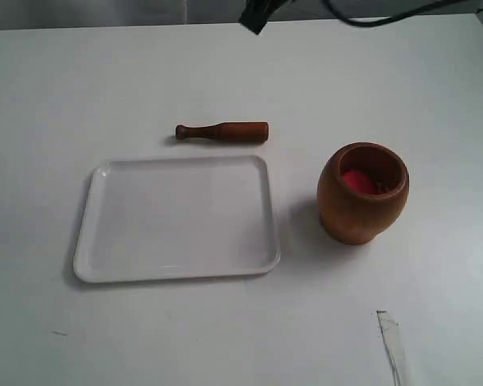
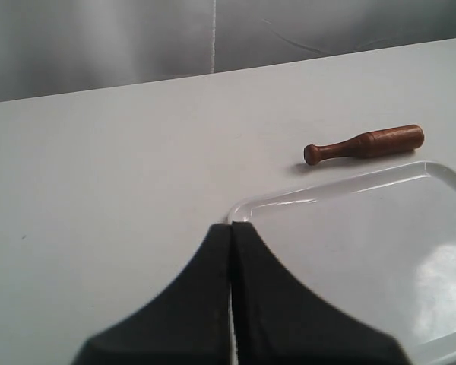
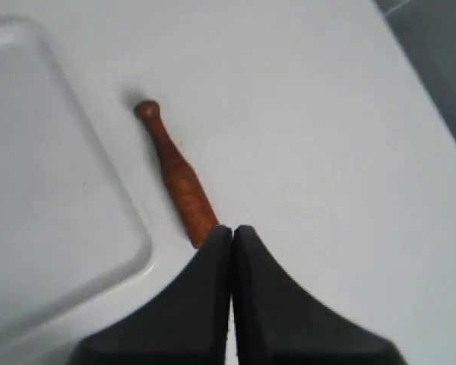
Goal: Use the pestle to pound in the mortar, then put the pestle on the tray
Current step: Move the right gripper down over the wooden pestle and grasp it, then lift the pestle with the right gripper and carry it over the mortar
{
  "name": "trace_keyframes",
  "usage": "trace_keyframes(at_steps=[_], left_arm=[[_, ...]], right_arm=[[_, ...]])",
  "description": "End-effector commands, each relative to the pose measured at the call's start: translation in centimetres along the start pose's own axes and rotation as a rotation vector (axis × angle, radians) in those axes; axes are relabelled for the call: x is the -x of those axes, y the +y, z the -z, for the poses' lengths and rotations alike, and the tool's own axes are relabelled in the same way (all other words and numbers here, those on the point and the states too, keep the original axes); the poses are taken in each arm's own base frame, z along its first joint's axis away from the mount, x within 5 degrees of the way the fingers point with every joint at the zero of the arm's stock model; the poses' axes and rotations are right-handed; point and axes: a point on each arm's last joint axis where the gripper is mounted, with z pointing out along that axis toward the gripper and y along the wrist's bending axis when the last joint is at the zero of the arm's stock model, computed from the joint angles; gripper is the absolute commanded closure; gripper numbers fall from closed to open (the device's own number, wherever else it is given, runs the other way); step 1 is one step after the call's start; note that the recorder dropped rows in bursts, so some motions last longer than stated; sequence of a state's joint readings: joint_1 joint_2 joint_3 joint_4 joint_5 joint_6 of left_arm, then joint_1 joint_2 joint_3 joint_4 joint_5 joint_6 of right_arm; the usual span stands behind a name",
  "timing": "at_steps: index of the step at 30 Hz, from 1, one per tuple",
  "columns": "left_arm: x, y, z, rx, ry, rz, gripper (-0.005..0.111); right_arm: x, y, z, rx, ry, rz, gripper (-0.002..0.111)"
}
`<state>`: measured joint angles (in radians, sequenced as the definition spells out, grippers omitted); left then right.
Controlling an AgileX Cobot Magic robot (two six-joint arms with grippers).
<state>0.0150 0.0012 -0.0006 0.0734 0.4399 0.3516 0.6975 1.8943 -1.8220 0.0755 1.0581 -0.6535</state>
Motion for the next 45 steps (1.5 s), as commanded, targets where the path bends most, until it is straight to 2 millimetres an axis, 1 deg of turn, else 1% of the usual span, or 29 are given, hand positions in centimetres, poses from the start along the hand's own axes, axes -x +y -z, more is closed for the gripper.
trace_keyframes(at_steps=[1,5,7,10,13,14,16,17,20,22,24,26,29,33,37,45], left_arm=[[0.0,-0.1,0.0,-0.008,-0.007,0.012,0.107],[0.0,-0.1,0.0,-0.008,-0.007,0.012,0.107],[0.0,-0.1,0.0,-0.008,-0.007,0.012,0.107],[0.0,-0.1,0.0,-0.008,-0.007,0.012,0.107],[0.0,-0.1,0.0,-0.008,-0.007,0.012,0.107],[0.0,-0.1,0.0,-0.008,-0.007,0.012,0.107],[0.0,-0.1,0.0,-0.008,-0.007,0.012,0.107],[0.0,-0.1,0.0,-0.008,-0.007,0.012,0.107],[0.0,-0.1,0.0,-0.008,-0.007,0.012,0.107],[0.0,-0.1,0.0,-0.008,-0.007,0.012,0.107],[0.0,-0.1,0.0,-0.008,-0.007,0.012,0.107],[0.0,-0.1,0.0,-0.008,-0.007,0.012,0.107],[0.0,-0.1,0.0,-0.008,-0.007,0.012,0.107],[0.0,-0.1,0.0,-0.008,-0.007,0.012,0.107],[0.0,-0.1,0.0,-0.008,-0.007,0.012,0.107],[0.0,-0.1,0.0,-0.008,-0.007,0.012,0.107]], right_arm=[[0.7,-0.6,-5.6,0.101,0.09,0.098,0.108],[1.0,-0.2,-9.8,0.203,0.076,0.139,0.108],[1.1,0.1,-11.5,0.236,0.052,0.141,0.108],[0.9,0.2,-13.7,0.241,0.03,0.118,0.108],[0.6,0.5,-15.4,0.259,0.032,0.1,0.108],[0.5,0.6,-15.9,0.268,0.035,0.094,0.107],[0.1,0.8,-16.9,0.281,0.046,0.089,0.099],[0.0,0.8,-17.3,0.28,0.042,0.091,0.093],[0.0,0.7,-18.3,0.251,0.02,0.085,0.071],[0.3,0.7,-18.6,0.236,-0.007,0.077,0.06],[0.7,1.0,-19.0,0.22,-0.029,0.078,0.054],[1.1,1.7,-19.4,0.216,-0.039,0.116,0.052],[1.5,2.9,-19.9,0.218,-0.026,0.222,0.052],[1.4,3.7,-21.0,0.195,0.011,0.293,0.052],[1.1,3.8,-21.9,0.188,0.013,0.281,0.053],[0.6,3.9,-22.8,0.194,0.029,0.245,0.053]])
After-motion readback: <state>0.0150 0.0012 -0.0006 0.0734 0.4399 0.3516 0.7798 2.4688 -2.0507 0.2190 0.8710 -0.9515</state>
